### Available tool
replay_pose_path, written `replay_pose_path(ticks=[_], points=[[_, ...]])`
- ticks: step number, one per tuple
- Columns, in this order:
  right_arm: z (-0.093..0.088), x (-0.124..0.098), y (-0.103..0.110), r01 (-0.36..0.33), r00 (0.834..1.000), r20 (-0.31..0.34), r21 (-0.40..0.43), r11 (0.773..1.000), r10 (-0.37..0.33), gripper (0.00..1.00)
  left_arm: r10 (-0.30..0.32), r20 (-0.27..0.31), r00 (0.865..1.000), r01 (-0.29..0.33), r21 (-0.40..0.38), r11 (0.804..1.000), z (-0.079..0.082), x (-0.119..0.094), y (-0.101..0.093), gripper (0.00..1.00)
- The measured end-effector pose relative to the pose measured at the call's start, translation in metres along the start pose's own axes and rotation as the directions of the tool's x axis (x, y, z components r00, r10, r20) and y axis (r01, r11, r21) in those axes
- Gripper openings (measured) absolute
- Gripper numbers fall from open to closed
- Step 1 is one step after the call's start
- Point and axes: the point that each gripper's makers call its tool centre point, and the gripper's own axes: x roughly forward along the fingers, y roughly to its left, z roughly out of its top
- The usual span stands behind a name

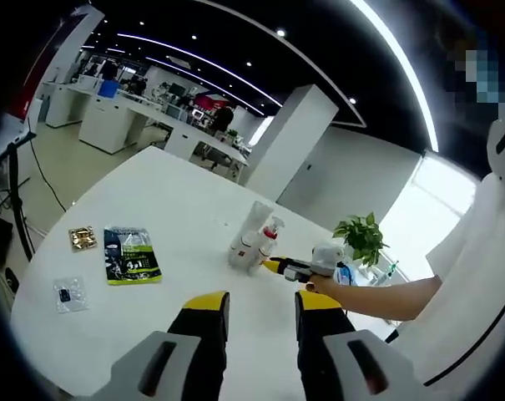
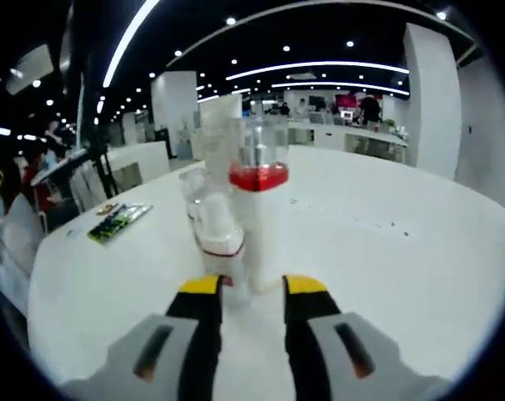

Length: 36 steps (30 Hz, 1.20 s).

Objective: Arrange the skincare products in the storage area until every visible bottle or jar stands upright without overlapping.

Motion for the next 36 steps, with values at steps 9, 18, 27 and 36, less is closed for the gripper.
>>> replay_pose_path(ticks=[9,18,27,36], points=[[-0.001,-0.005,-0.009,0.027,1.000,0.007,0.041,0.999,-0.027,0.27,-0.001,-0.007,1.000,0.001,0.001,1.000,-0.004,-0.001,-0.002,0.32],[-0.010,-0.005,0.000,0.002,1.000,-0.029,0.049,0.999,0.000,0.33,0.012,-0.014,1.000,-0.012,0.003,1.000,-0.011,-0.004,-0.003,0.31],[-0.001,0.005,0.004,0.001,1.000,-0.009,0.072,0.997,0.000,0.38,0.027,-0.013,1.000,-0.027,-0.007,1.000,-0.020,-0.009,-0.005,0.31],[0.000,0.014,0.005,0.026,0.999,-0.028,0.093,0.995,-0.024,0.39,0.046,-0.002,0.999,-0.046,-0.021,0.999,-0.022,-0.013,-0.003,0.31]])
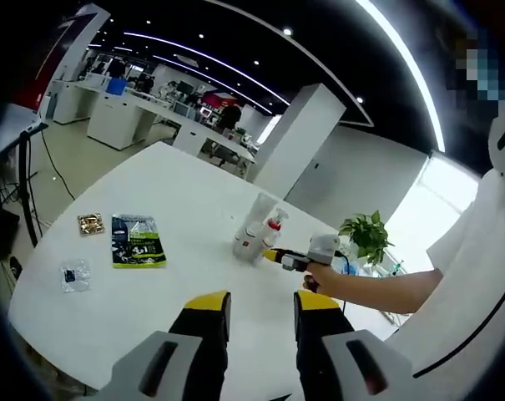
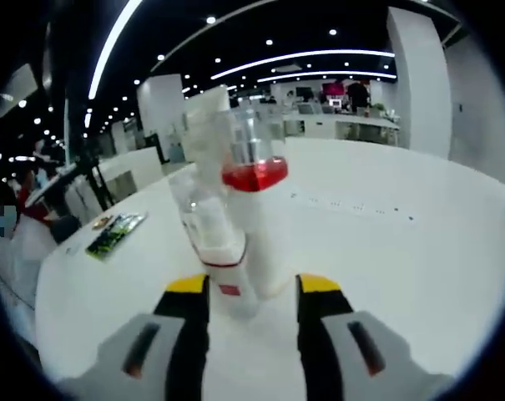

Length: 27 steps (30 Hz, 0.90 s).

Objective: Arrange the skincare products in the storage area until every visible bottle or jar stands upright without overlapping.

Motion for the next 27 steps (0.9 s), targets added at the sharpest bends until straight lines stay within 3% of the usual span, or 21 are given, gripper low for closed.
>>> replay_pose_path(ticks=[7,14,27], points=[[-0.004,-0.001,0.004,-0.002,1.000,-0.017,-0.014,1.000,0.002,0.40,0.014,0.007,1.000,-0.014,-0.001,1.000,0.001,-0.003,0.003,0.31],[-0.017,-0.008,-0.013,0.049,0.997,-0.061,-0.027,0.998,-0.051,0.40,0.019,0.004,1.000,-0.019,-0.011,1.000,-0.001,-0.002,0.006,0.30],[-0.002,0.005,-0.001,0.030,0.999,-0.021,0.027,0.999,-0.029,0.42,0.022,-0.001,1.000,-0.022,-0.007,1.000,0.001,-0.002,0.008,0.30]])
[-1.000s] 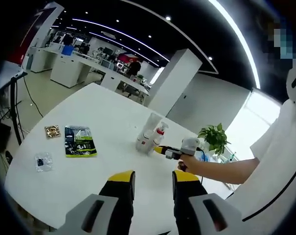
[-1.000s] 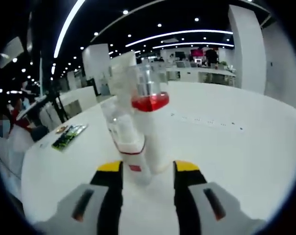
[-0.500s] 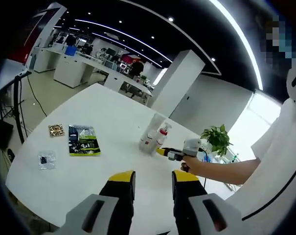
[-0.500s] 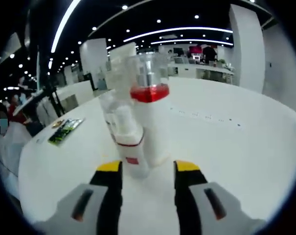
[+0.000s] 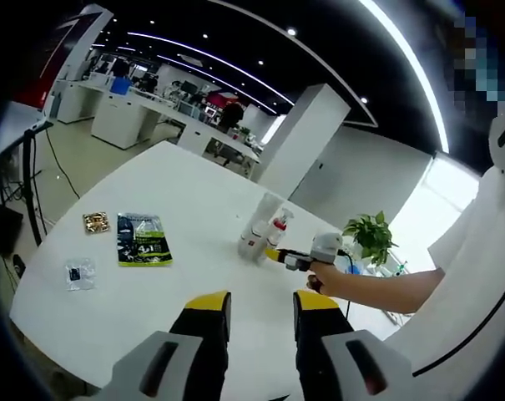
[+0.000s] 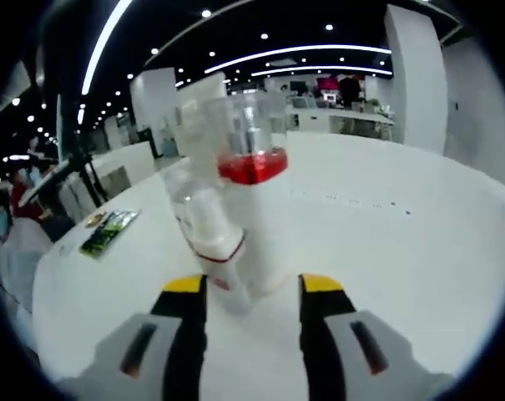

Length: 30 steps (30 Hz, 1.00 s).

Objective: Arrange the skincare products in the storage area until every visible bottle or jar stands upright without overlapping.

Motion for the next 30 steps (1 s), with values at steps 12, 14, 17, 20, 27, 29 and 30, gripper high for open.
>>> replay_pose_path(ticks=[12,14,17,20,27,29,30], points=[[-0.003,0.000,0.001,0.042,0.999,-0.016,0.068,0.997,-0.041,0.40,0.014,0.005,1.000,-0.014,-0.002,1.000,0.000,-0.006,0.005,0.30],[-0.005,-0.004,0.003,0.050,0.999,-0.015,0.085,0.995,-0.049,0.38,0.015,0.006,1.000,-0.015,-0.004,1.000,0.000,-0.007,0.006,0.30],[-0.009,-0.003,0.003,0.059,0.998,-0.016,0.088,0.994,-0.058,0.38,0.015,0.004,1.000,-0.015,-0.007,1.000,-0.001,-0.007,0.006,0.30],[-0.007,-0.002,0.004,0.067,0.998,-0.015,0.107,0.992,-0.065,0.38,0.011,0.002,1.000,-0.011,-0.005,1.000,-0.001,-0.007,0.006,0.30],[-0.005,0.000,0.001,0.084,0.996,-0.013,0.119,0.989,-0.083,0.38,0.011,0.002,1.000,-0.011,-0.009,1.000,-0.002,-0.011,0.009,0.30],[-0.007,-0.002,0.000,0.090,0.996,-0.019,0.117,0.989,-0.089,0.38,0.012,0.005,1.000,-0.012,-0.016,1.000,-0.002,-0.012,0.011,0.30],[-0.007,-0.002,0.001,0.087,0.996,-0.019,0.118,0.989,-0.085,0.38,0.011,0.006,1.000,-0.011,-0.017,1.000,-0.002,-0.012,0.012,0.30]])
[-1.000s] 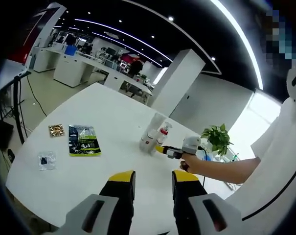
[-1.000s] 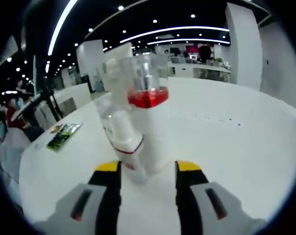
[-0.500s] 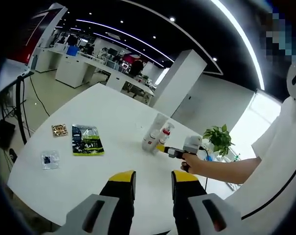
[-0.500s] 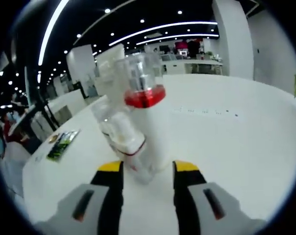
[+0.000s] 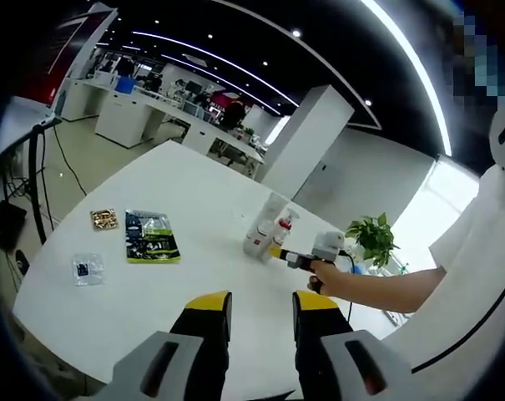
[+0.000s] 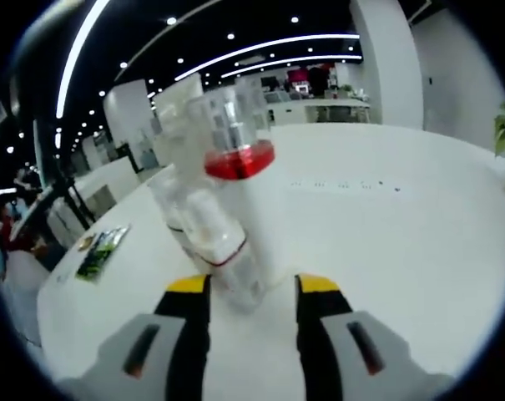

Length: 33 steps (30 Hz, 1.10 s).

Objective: Arrange the skincare products in the storage area until every visible bottle or jar stands upright without overlapping.

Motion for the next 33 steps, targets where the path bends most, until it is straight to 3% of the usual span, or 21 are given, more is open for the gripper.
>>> replay_pose_path(ticks=[8,19,24,33], points=[[-0.015,-0.021,0.010,-0.017,0.999,-0.041,-0.029,0.999,0.016,0.40,-0.016,-0.028,0.999,0.015,-0.039,0.999,-0.004,0.012,0.018,0.31],[-0.042,-0.064,0.039,-0.041,0.992,-0.123,-0.024,0.999,0.038,0.40,0.041,-0.035,0.999,-0.045,-0.114,0.992,0.015,0.042,0.092,0.40],[-0.040,-0.065,0.076,-0.114,0.982,-0.148,0.033,0.993,0.117,0.41,0.055,-0.061,0.997,-0.060,-0.089,0.994,0.021,0.063,0.127,0.46],[-0.022,-0.038,0.151,-0.231,0.955,-0.175,0.078,0.970,0.242,0.42,0.068,-0.098,0.993,-0.085,-0.178,0.980,0.026,0.101,0.187,0.51]])
